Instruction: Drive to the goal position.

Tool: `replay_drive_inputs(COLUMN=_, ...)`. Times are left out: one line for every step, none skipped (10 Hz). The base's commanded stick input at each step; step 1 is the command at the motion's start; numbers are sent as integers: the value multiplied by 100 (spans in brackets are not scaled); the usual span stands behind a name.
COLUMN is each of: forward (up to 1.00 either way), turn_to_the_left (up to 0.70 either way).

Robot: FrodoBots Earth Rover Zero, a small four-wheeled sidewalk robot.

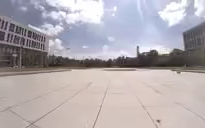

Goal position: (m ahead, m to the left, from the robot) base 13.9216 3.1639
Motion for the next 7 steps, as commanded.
replay_drive_inputs(forward=70, turn_to_the_left=0)
replay_drive_inputs(forward=70, turn_to_the_left=0)
replay_drive_inputs(forward=70, turn_to_the_left=0)
replay_drive_inputs(forward=70, turn_to_the_left=7)
replay_drive_inputs(forward=70, turn_to_the_left=8)
replay_drive_inputs(forward=70, turn_to_the_left=2)
replay_drive_inputs(forward=70, turn_to_the_left=5)
